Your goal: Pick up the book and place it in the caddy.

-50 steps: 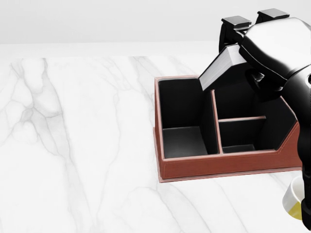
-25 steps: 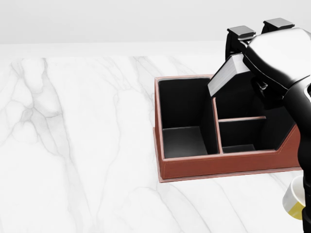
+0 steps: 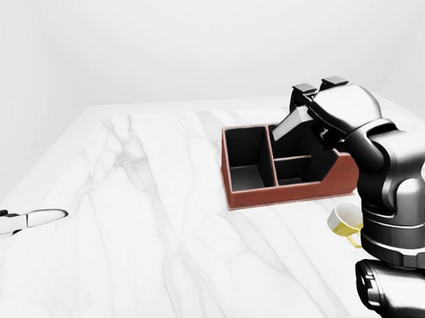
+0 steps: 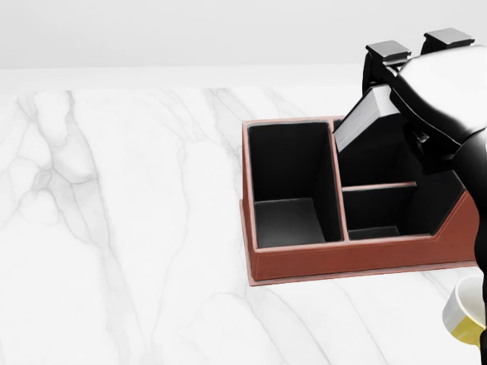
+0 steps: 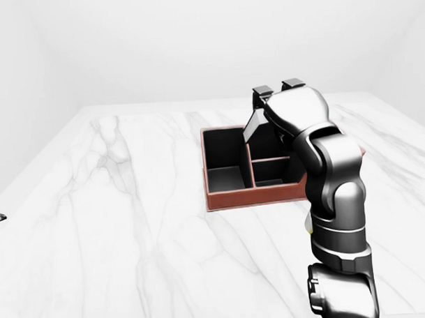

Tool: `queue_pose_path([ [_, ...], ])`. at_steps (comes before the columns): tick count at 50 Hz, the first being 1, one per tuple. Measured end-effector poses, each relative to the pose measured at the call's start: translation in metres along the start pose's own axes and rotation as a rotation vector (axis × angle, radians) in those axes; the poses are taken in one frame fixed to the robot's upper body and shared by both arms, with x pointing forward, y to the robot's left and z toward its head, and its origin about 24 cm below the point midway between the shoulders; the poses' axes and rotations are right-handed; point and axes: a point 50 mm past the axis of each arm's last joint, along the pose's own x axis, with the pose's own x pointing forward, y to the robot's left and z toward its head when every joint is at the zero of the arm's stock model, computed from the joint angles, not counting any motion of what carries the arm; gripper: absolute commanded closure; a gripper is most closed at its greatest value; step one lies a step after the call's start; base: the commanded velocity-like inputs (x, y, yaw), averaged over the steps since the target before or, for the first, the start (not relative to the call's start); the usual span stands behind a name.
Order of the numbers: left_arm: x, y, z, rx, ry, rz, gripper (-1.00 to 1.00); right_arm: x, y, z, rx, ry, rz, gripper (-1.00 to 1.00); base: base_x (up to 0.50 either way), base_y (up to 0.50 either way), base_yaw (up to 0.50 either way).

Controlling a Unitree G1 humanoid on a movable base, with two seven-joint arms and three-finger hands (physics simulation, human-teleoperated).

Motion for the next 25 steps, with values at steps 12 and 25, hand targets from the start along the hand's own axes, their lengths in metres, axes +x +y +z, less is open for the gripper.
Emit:
queue_pose_path([
  [12,0.0001,0.0004,0.0009,0.001,-0.004,0.001,-1.00,-0.0054,0.0024,0.0000,0.000,0.002,-0.002,1.00,0.00,0.00,0.00],
  [25,0.0000,0.0005,0.0002,0.000,-0.001,0.002,-1.00,-0.0090,0.0077,-0.0034,-0.001,0.016,0.014,1.00,0.00,0.00,0.00],
])
